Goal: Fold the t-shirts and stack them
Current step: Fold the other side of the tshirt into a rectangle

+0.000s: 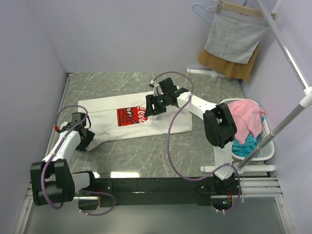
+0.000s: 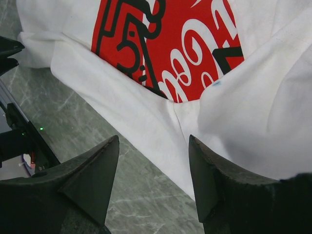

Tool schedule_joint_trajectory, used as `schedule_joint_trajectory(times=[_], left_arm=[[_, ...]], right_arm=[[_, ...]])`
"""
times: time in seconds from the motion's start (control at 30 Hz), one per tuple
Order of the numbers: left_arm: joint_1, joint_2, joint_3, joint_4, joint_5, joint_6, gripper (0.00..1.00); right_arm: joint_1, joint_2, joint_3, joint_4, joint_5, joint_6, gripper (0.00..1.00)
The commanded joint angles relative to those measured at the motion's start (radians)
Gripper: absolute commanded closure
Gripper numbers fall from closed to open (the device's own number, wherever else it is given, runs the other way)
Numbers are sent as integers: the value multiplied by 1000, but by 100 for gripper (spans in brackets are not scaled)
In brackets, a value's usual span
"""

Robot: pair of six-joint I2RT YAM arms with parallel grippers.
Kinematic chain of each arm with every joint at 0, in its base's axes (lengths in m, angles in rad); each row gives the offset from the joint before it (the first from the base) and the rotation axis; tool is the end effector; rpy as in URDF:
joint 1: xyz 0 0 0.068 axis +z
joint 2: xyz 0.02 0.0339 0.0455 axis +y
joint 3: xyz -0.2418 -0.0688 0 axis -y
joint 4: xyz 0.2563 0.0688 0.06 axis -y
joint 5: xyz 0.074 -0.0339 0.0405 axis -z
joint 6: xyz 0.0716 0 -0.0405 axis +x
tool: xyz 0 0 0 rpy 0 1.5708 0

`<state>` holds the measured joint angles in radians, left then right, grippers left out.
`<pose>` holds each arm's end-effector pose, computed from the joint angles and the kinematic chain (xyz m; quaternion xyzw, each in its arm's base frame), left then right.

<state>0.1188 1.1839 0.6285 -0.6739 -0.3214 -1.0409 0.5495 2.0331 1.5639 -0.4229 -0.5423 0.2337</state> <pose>0.2214 0.0492 0.1195 -0.5557 0.7989 0.0666 0.2204 0.3803 0.2762 0.1622 -0.2309 0.8832 0.3559 0.2000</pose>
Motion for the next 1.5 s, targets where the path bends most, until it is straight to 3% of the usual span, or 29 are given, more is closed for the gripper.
schedule_joint_trajectory(times=[0.0,0.1,0.13,0.27,0.47,0.6,0.83,1.1,1.13,1.17,1.2,1.23,1.3,1.37,1.47], left_arm=[[1,-15,7,-1,-24,-5,37],[1,2,-12,16,-19,-5,48],[1,6,-21,20,-21,-5,59],[-1,5,-23,39,-33,2,81],[1,19,-18,51,-31,16,99],[1,-7,16,14,-31,54,99],[1,-72,256,-139,-87,177,99],[1,91,404,-259,-171,334,99],[1,135,407,-254,-171,344,98],[-1,160,408,-260,-180,341,86],[1,181,404,-256,-185,340,64],[1,225,404,-248,-186,340,28],[1,264,408,-253,-212,309,6],[2,293,415,-248,-238,300,0],[1,287,444,-240,-263,303,1]], right_arm=[[-8,-19,27,-8,7,-16,34],[-8,-20,25,-8,15,-17,34],[-8,-19,27,-10,16,-19,34],[-8,-17,27,-11,16,-19,34],[-8,-17,24,-13,19,-20,34],[-7,-17,24,-14,24,-20,34],[-11,-7,25,-17,27,-20,34],[-10,-4,28,-22,25,-20,34],[-8,-4,27,-22,25,-22,34],[-10,-5,28,-22,27,-22,34],[-10,-4,28,-24,28,-23,34],[-8,-4,28,-27,33,-23,34],[-10,-5,30,-30,39,-28,34],[-10,-5,33,-34,45,-30,34],[-11,-14,31,-42,74,-37,34]])
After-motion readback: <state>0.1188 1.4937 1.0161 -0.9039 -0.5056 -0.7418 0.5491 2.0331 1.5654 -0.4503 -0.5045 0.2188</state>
